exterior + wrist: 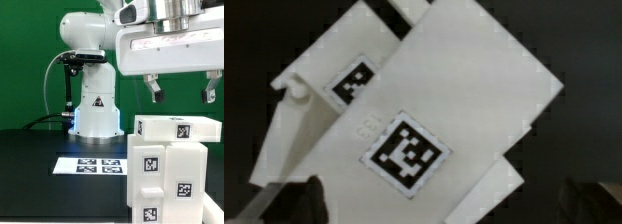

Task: Assemble cabinet

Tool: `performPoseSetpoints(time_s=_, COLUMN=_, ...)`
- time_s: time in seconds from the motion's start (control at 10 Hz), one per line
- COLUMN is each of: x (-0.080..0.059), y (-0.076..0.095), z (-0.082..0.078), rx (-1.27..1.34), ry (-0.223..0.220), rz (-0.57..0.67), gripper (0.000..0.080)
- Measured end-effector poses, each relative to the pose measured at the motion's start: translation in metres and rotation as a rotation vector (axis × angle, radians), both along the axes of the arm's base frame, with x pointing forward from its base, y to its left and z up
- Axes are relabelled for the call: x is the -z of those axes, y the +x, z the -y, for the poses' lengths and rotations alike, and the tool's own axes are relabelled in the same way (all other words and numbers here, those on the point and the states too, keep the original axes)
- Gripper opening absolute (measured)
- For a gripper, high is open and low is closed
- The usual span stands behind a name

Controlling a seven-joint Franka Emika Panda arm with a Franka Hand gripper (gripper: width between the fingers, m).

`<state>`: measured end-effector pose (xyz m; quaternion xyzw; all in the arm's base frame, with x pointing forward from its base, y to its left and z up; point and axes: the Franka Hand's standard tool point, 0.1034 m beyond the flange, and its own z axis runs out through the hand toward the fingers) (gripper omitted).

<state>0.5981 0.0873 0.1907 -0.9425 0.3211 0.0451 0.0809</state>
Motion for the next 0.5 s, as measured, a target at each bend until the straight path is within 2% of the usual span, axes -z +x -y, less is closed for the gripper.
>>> performPoseSetpoints(time_s=0.1, x=0.000, y=0.000, z=0.000, rx=-0.095, ry=0.003, rz=0.017, gripper=0.0649)
performPoseSetpoints(time_s=0.2, x=0.000, y=-0.001, z=0.000, rx=-0.212, ry=-0.014, rz=0.030, gripper=0.0649)
performPoseSetpoints(time_s=0.3, x=-0.001, y=-0.003, z=-0.003, rx=-0.390, ry=-0.082, rz=0.037, gripper=0.0649)
performPoseSetpoints(time_s=0.5, x=-0.004, y=-0.002, z=-0.015, rx=-0.663, ry=-0.084, rz=0.056, gripper=0.0649)
